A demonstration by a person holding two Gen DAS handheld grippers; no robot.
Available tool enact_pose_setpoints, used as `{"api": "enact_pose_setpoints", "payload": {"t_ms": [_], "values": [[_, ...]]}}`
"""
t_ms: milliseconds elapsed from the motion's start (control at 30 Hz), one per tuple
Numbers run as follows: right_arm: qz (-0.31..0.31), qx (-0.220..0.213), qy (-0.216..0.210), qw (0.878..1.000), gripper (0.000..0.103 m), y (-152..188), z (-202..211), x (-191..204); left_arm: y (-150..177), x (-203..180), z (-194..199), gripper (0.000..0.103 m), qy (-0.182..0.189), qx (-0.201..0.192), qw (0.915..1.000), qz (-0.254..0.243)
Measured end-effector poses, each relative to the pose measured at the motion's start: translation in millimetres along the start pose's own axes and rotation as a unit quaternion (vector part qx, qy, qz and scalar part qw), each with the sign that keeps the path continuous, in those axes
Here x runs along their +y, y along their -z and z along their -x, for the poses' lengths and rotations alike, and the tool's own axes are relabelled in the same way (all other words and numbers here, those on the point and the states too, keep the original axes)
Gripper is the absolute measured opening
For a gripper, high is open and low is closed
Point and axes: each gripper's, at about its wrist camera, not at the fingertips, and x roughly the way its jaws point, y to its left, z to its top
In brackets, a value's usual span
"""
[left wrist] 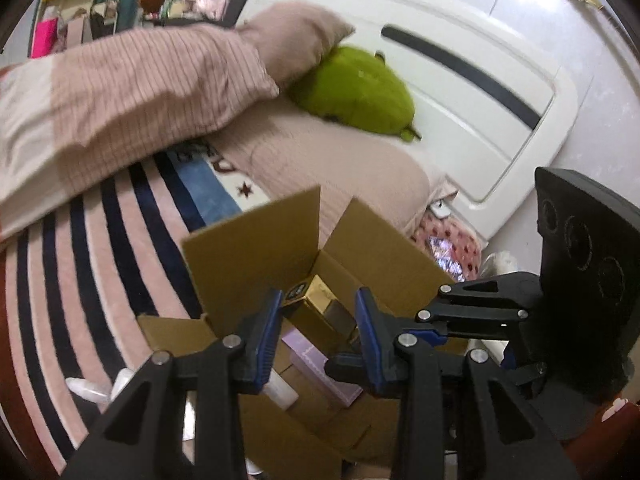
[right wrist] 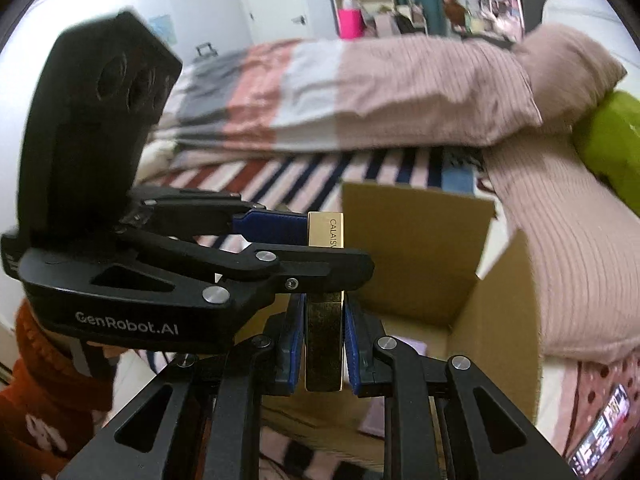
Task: Organize rigid objects
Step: 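Move the gold tube into the cardboard box and open the right gripper, then grasp the white spray bottle with the right gripper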
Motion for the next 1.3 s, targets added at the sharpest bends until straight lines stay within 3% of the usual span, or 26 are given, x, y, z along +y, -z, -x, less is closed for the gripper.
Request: {"api": "enact_pose_setpoints", "payload": {"t_ms": [167,233,300,633,867,1067,1200,1300], "values": [[-0.011,0.031,0.023,0.999,0.017,6,-11,-11,0,-4,-18,0.039,-0.021,0.031,0.9993,-0.002],[-0.008,0.035,0.034,0.999,0.032,6,-15,-10,0,-5,-15,0.061,-0.015,0.023,0.9996,-0.003],[-0.006,0.035,0.038,0.999,0.041,6,-17,-10,0,-6,-9,0.072,-0.019,0.014,0.9997,-0.008],[0.014,0.010,0.036,0.999,0.042,-1,-1,14,12,14,49,0.073,-0.057,-0.030,0.9979,0.002],[0.078,-0.004,0.017,0.997,0.042,-14,-2,84,45,55,122,0.074,-0.117,-0.076,0.9899,0.024],[0.122,0.015,-0.023,0.992,0.043,-19,-36,149,86,101,167,0.080,-0.161,-0.108,0.9794,0.054],[0.132,0.056,-0.043,0.989,0.043,-14,-86,177,117,136,177,0.081,-0.176,-0.111,0.9747,0.081],[0.129,0.075,-0.029,0.988,0.043,-12,-130,182,141,158,175,0.081,-0.190,-0.106,0.9714,0.097]]}}
